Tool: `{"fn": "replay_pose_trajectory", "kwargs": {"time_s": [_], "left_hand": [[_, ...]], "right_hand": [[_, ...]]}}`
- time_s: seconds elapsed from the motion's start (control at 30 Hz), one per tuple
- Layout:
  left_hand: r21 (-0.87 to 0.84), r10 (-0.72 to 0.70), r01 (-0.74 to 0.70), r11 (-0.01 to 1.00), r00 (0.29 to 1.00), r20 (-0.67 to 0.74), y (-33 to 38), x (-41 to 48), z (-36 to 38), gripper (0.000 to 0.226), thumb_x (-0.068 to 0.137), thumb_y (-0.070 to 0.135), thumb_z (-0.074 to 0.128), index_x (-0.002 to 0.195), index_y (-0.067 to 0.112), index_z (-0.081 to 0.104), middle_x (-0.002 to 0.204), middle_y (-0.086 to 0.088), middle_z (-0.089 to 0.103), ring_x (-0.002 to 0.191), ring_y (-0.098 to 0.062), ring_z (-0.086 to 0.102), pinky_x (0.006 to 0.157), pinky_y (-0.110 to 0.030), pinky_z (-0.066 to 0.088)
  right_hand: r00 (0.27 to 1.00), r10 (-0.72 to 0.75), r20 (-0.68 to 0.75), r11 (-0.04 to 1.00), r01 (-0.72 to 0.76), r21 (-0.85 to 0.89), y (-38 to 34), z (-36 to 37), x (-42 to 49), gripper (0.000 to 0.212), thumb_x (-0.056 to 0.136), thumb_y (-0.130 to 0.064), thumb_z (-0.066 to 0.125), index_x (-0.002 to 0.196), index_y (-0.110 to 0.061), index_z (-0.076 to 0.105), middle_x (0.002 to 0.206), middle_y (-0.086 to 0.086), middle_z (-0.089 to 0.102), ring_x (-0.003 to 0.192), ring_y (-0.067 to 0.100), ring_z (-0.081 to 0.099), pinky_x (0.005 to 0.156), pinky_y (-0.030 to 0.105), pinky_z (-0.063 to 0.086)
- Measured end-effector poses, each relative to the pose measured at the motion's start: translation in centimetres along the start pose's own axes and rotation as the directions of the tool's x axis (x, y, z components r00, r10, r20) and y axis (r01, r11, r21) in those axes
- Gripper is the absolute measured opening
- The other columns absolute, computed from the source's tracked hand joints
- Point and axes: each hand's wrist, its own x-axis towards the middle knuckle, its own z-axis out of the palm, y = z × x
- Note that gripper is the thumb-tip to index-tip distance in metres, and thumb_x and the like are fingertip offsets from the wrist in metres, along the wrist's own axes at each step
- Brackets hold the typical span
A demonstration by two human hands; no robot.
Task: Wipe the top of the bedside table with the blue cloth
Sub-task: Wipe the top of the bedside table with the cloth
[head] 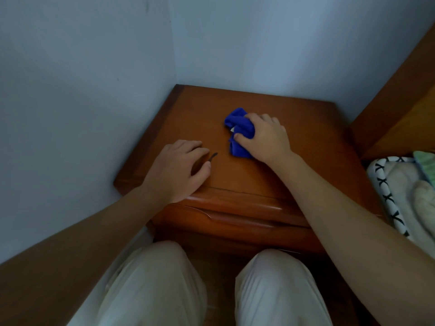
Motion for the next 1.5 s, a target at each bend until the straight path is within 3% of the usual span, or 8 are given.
{"fn": "replay_pose_trajectory", "kwargs": {"time_s": [0.37, 0.57, 0.73, 0.87, 1.07, 1.3, 1.5], "left_hand": [[-0.006, 0.002, -0.002, 1.0, 1.0, -0.004, -0.2, 0.2, 0.3, 0.051, 0.096, 0.047, 0.039, 0.128, 0.016, 0.065, 0.134, -0.006, 0.062, 0.125, -0.022, 0.053, 0.099, -0.042, 0.043], [0.004, 0.015, -0.015, 1.0, 1.0, -0.017, -0.2, 0.2, 0.1, 0.051, 0.095, 0.046, 0.041, 0.128, 0.016, 0.065, 0.133, -0.007, 0.062, 0.124, -0.022, 0.053, 0.099, -0.04, 0.043], [0.005, 0.02, -0.02, 1.0, 0.999, -0.028, -0.3, 0.1, 0.2, 0.048, 0.095, 0.045, 0.043, 0.124, 0.016, 0.067, 0.131, -0.006, 0.064, 0.123, -0.02, 0.054, 0.097, -0.038, 0.043], [0.004, 0.019, -0.018, 1.0, 0.999, -0.033, -0.3, 0.0, 0.2, 0.046, 0.095, 0.045, 0.043, 0.123, 0.018, 0.068, 0.13, -0.005, 0.064, 0.122, -0.019, 0.054, 0.096, -0.039, 0.044], [0.052, -0.02, 0.024, 0.998, 0.997, -0.081, 0.6, -0.8, -0.9, 0.043, 0.094, 0.042, 0.045, 0.111, 0.013, 0.073, 0.119, -0.006, 0.07, 0.11, -0.022, 0.062, 0.087, -0.039, 0.048], [0.174, -0.044, 0.05, 0.984, 0.998, -0.039, -4.4, -4.8, -2.3, 0.051, 0.092, 0.046, 0.044, 0.127, 0.014, 0.065, 0.133, -0.009, 0.062, 0.12, -0.029, 0.058, 0.099, -0.043, 0.046], [0.195, -0.05, 0.064, 0.979, 0.996, -0.075, -5.0, -5.3, -1.5, 0.049, 0.092, 0.043, 0.046, 0.13, 0.017, 0.063, 0.135, -0.006, 0.06, 0.123, -0.026, 0.055, 0.099, -0.041, 0.042]], "right_hand": [[0.979, -0.202, -0.004, 0.979, 0.201, 0.04, -2.8, -1.7, -12.8, 0.06, 0.089, -0.064, 0.05, 0.14, -0.033, 0.047, 0.128, -0.009, 0.054, 0.113, 0.013, 0.048, 0.091, 0.031, 0.038], [0.985, -0.171, 0.014, 0.984, 0.169, 0.058, -2.2, -1.3, -8.6, 0.059, 0.086, -0.065, 0.054, 0.137, -0.037, 0.048, 0.127, -0.009, 0.055, 0.115, 0.015, 0.049, 0.092, 0.032, 0.036], [0.999, -0.033, -0.005, 0.999, 0.033, 0.003, -2.3, 0.3, -1.1, 0.062, 0.088, -0.065, 0.052, 0.14, -0.033, 0.048, 0.133, 0.002, 0.055, 0.121, 0.027, 0.05, 0.098, 0.043, 0.039], [0.999, -0.034, 0.029, 0.999, 0.035, -0.026, -3.7, 1.3, 1.2, 0.062, 0.09, -0.062, 0.051, 0.142, -0.03, 0.046, 0.137, 0.01, 0.054, 0.124, 0.034, 0.048, 0.102, 0.048, 0.037], [0.992, -0.111, 0.053, 0.994, 0.112, -0.013, -4.3, 0.0, -2.8, 0.061, 0.093, -0.059, 0.051, 0.146, -0.03, 0.043, 0.139, 0.006, 0.053, 0.123, 0.031, 0.049, 0.1, 0.044, 0.039], [0.973, -0.227, 0.032, 0.974, 0.227, 0.01, -6.8, -0.1, -11.1, 0.061, 0.09, -0.063, 0.049, 0.143, -0.033, 0.044, 0.132, -0.005, 0.053, 0.117, 0.021, 0.049, 0.097, 0.039, 0.042], [0.964, -0.258, 0.06, 0.964, 0.253, 0.078, -7.3, 0.0, -9.9, 0.061, 0.086, -0.064, 0.052, 0.14, -0.035, 0.047, 0.129, -0.007, 0.054, 0.116, 0.018, 0.05, 0.097, 0.038, 0.043]]}}
